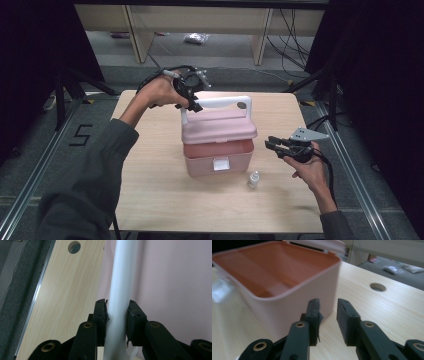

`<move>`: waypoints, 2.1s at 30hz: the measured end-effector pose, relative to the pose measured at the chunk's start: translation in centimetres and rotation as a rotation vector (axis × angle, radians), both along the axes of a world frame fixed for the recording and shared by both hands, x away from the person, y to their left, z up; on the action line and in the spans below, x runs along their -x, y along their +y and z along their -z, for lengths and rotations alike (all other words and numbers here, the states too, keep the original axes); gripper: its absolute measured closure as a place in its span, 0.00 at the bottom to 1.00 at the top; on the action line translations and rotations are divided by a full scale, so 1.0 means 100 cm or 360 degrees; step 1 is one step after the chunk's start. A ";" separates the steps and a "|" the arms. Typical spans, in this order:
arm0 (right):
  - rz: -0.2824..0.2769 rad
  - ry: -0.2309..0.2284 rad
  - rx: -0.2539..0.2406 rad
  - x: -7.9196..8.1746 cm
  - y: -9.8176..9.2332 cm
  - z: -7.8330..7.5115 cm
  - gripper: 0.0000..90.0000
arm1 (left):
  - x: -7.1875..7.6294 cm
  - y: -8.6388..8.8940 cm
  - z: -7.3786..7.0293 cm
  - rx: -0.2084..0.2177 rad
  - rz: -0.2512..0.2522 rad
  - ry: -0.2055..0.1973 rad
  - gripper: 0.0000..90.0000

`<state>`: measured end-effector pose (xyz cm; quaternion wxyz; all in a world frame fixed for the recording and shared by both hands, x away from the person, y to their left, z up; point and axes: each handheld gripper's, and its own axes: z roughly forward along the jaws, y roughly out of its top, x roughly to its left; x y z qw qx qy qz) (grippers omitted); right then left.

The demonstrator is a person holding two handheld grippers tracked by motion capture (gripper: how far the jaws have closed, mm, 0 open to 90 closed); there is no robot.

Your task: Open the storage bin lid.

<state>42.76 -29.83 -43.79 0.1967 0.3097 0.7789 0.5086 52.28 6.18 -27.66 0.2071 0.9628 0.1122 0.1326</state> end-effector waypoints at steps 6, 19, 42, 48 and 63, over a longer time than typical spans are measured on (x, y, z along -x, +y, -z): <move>-0.0115 0.0001 -0.0067 0.000 0.013 -0.007 0.87 | -0.002 0.001 0.000 0.0006 -0.0012 0.0006 0.81; -0.0227 -0.0043 -0.0162 -0.018 0.039 -0.016 0.99 | 0.001 0.001 0.001 0.0007 -0.0009 0.0019 0.81; -0.0289 -0.0148 -0.0180 -0.026 0.042 -0.031 1.00 | 0.051 0.068 -0.019 0.0438 -0.0408 -0.0177 0.31; -0.0285 -0.0160 -0.0200 -0.027 0.044 -0.033 1.00 | 0.078 0.090 0.000 0.0542 -0.0467 -0.0204 0.29; -0.0286 -0.0147 -0.0194 -0.027 0.043 -0.038 1.00 | 0.094 0.111 0.077 0.0758 -0.0632 -0.0012 0.30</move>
